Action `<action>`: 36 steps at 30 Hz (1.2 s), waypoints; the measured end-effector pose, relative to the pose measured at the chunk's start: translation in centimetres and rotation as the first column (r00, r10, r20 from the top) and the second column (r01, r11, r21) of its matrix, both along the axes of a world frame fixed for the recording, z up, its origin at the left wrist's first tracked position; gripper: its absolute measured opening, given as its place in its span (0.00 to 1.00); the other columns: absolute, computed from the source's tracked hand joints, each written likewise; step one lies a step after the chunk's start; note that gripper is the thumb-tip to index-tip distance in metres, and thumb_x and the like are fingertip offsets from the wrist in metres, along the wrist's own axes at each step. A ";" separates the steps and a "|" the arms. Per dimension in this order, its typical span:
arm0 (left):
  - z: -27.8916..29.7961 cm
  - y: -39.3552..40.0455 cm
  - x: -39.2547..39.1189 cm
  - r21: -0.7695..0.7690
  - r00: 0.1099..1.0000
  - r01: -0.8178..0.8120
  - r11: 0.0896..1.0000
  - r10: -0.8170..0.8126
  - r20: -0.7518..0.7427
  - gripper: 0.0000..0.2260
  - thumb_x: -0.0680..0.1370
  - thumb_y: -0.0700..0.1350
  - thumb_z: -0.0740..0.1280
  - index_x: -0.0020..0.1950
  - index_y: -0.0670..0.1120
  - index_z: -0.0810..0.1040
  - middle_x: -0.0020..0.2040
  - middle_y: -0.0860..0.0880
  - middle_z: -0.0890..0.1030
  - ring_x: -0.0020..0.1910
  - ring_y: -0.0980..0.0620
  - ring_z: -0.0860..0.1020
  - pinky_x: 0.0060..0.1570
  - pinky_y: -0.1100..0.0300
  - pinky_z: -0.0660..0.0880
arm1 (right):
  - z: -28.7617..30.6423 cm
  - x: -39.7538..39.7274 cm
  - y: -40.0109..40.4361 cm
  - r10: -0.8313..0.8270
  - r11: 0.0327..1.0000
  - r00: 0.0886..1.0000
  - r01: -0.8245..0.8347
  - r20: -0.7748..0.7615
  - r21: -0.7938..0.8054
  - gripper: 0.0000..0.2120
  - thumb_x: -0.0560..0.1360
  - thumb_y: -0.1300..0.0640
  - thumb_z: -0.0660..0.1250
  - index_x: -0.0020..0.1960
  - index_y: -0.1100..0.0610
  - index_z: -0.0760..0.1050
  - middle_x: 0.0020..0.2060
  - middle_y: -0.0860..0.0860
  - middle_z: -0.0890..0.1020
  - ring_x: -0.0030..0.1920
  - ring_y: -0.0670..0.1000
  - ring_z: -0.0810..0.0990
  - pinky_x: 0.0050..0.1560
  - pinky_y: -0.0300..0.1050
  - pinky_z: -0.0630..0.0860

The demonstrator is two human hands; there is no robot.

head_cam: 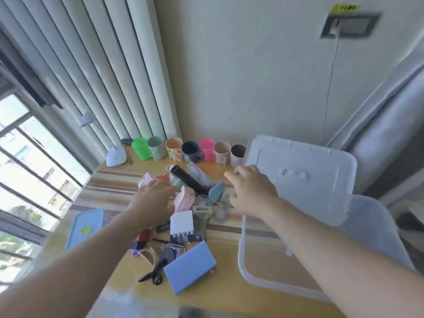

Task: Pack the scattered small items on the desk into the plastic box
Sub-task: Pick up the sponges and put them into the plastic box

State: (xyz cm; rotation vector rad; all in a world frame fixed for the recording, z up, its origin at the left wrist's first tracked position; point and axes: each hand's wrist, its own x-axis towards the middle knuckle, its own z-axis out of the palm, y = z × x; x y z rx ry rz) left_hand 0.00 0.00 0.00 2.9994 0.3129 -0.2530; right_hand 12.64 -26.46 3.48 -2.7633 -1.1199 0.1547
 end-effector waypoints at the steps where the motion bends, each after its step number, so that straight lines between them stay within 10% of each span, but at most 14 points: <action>1: -1.4 0.5 -0.6 -0.005 0.998 -0.014 1.000 0.013 -0.066 0.24 0.74 0.55 0.61 0.71 0.62 0.72 0.71 0.53 0.73 0.70 0.46 0.72 0.67 0.44 0.73 | -1.7 -0.9 1.2 0.028 0.998 0.999 -0.030 -0.024 -0.052 0.20 0.76 0.53 0.63 0.68 0.51 0.71 0.64 0.53 0.74 0.67 0.59 0.68 0.58 0.54 0.74; 7: -12.1 3.6 -5.2 -0.136 0.972 -0.047 0.990 0.014 -0.234 0.20 0.76 0.54 0.63 0.68 0.62 0.75 0.70 0.54 0.72 0.69 0.46 0.70 0.65 0.48 0.73 | -13.3 -8.4 6.9 0.245 0.906 0.913 -0.335 -0.326 -0.257 0.24 0.78 0.53 0.67 0.72 0.51 0.69 0.68 0.55 0.71 0.69 0.62 0.66 0.59 0.55 0.70; 14: -15.1 9.9 -5.8 -0.119 0.969 -0.230 0.966 0.216 -0.120 0.34 0.70 0.50 0.71 0.76 0.57 0.67 0.73 0.44 0.65 0.68 0.35 0.66 0.67 0.38 0.70 | -19.5 -12.8 9.9 0.259 0.754 0.838 -0.486 -0.480 -0.441 0.51 0.73 0.60 0.76 0.80 0.41 0.45 0.81 0.58 0.54 0.80 0.68 0.50 0.72 0.82 0.47; 21: -16.2 12.4 -3.7 -0.122 0.907 -0.404 0.907 0.379 -0.183 0.48 0.68 0.66 0.73 0.81 0.62 0.50 0.78 0.42 0.51 0.74 0.32 0.54 0.68 0.34 0.66 | -18.6 -11.2 11.4 0.107 0.852 0.816 -0.370 -0.567 -0.371 0.50 0.67 0.55 0.79 0.78 0.42 0.51 0.71 0.53 0.66 0.71 0.62 0.63 0.61 0.62 0.73; 25: -16.3 13.0 -3.0 -0.230 0.818 -0.571 0.788 0.523 -0.240 0.47 0.71 0.56 0.74 0.80 0.65 0.46 0.80 0.46 0.44 0.73 0.29 0.58 0.64 0.35 0.71 | -14.2 -9.4 12.8 0.045 0.947 0.766 -0.237 -0.641 -0.217 0.51 0.66 0.44 0.77 0.78 0.38 0.48 0.69 0.46 0.67 0.69 0.56 0.66 0.56 0.63 0.78; 29: -15.4 13.8 -3.2 -0.334 0.793 -0.607 0.721 0.519 -0.319 0.39 0.68 0.53 0.73 0.75 0.63 0.57 0.74 0.42 0.58 0.58 0.30 0.75 0.56 0.40 0.78 | -8.9 -7.5 13.7 0.003 0.997 0.825 -0.045 -0.566 -0.061 0.51 0.66 0.36 0.74 0.79 0.34 0.45 0.71 0.43 0.68 0.70 0.53 0.67 0.60 0.61 0.77; 36: -5.7 11.1 1.5 -0.573 0.934 -0.323 0.754 0.352 -0.063 0.29 0.69 0.53 0.74 0.67 0.60 0.67 0.57 0.49 0.71 0.50 0.46 0.75 0.48 0.51 0.74 | -3.5 -4.5 11.7 -0.141 0.963 0.903 0.219 -0.406 0.154 0.48 0.64 0.37 0.77 0.77 0.36 0.57 0.61 0.42 0.74 0.61 0.52 0.73 0.54 0.57 0.79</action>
